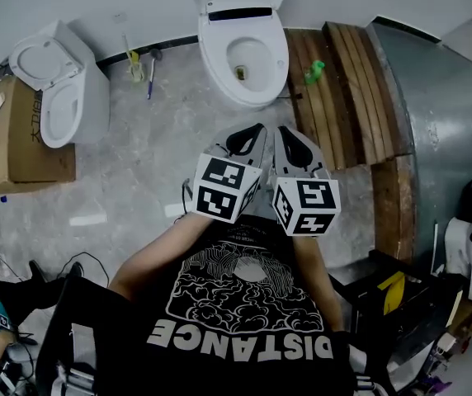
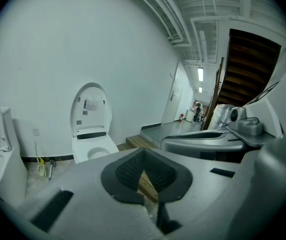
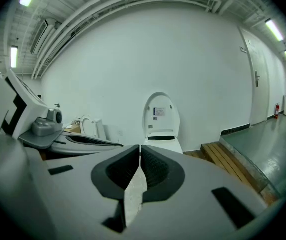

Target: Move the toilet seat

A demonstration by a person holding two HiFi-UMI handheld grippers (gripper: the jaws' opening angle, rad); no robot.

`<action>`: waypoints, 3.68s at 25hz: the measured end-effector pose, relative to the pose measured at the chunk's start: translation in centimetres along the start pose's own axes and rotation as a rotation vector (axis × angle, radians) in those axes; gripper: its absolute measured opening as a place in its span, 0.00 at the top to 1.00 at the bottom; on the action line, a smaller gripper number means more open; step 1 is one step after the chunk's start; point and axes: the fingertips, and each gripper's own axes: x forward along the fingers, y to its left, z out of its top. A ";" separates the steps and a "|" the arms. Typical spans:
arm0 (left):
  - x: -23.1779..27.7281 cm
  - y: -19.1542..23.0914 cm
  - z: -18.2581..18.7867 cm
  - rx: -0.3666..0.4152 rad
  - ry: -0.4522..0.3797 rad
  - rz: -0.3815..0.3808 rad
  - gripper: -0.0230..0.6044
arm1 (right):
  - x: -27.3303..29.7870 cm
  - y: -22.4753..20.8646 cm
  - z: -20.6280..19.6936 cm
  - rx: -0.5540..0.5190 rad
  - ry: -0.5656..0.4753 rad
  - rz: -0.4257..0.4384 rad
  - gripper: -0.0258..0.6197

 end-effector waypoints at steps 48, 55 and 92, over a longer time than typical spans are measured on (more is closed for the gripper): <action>32.4 16.5 -20.1 -0.717 0.238 0.257 0.94 | 31.2 -18.6 -20.7 0.489 0.426 0.498 0.92; 33.5 19.5 -25.8 -0.836 0.206 0.248 0.93 | 34.1 -18.7 -25.8 0.558 0.424 0.467 0.92; 35.7 24.8 -30.4 -1.254 0.040 0.044 0.69 | 39.4 -19.1 -33.9 1.172 0.340 0.235 0.69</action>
